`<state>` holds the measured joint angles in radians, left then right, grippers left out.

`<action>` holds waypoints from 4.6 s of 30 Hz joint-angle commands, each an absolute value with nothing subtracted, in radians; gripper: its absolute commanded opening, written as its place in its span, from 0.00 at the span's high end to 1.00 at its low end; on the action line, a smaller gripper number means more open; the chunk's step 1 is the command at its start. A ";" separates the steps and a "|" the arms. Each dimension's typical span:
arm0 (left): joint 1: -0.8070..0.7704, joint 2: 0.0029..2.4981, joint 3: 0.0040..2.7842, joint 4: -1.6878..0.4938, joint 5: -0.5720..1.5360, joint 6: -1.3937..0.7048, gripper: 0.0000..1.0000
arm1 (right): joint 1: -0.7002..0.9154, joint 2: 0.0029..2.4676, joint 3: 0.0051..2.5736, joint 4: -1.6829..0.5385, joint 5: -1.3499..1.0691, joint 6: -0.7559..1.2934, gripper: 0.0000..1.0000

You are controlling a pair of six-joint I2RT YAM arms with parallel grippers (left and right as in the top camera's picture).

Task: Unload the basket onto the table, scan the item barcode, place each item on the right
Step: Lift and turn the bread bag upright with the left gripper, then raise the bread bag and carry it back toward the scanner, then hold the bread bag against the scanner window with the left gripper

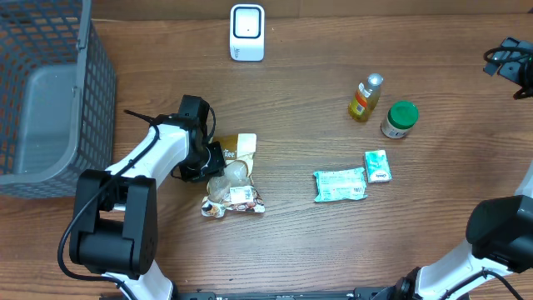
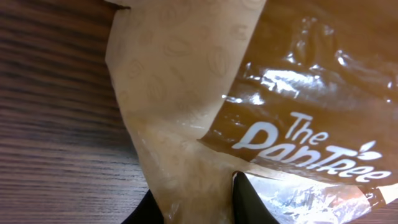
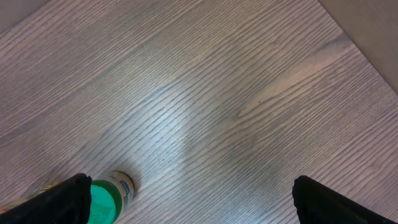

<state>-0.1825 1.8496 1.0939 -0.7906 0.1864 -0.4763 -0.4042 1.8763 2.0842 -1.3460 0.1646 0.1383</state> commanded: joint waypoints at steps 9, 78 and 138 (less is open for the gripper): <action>-0.176 1.599 1.143 -0.888 0.268 -0.479 0.87 | -0.405 1.870 2.093 -1.341 0.172 0.142 0.00; -0.459 2.156 1.948 0.012 -0.844 0.331 0.96 | -0.405 1.870 2.093 -1.341 0.172 0.142 0.00; -0.473 2.494 1.948 0.386 -0.490 0.823 0.96 | -0.405 1.870 2.093 -1.341 0.172 0.142 0.00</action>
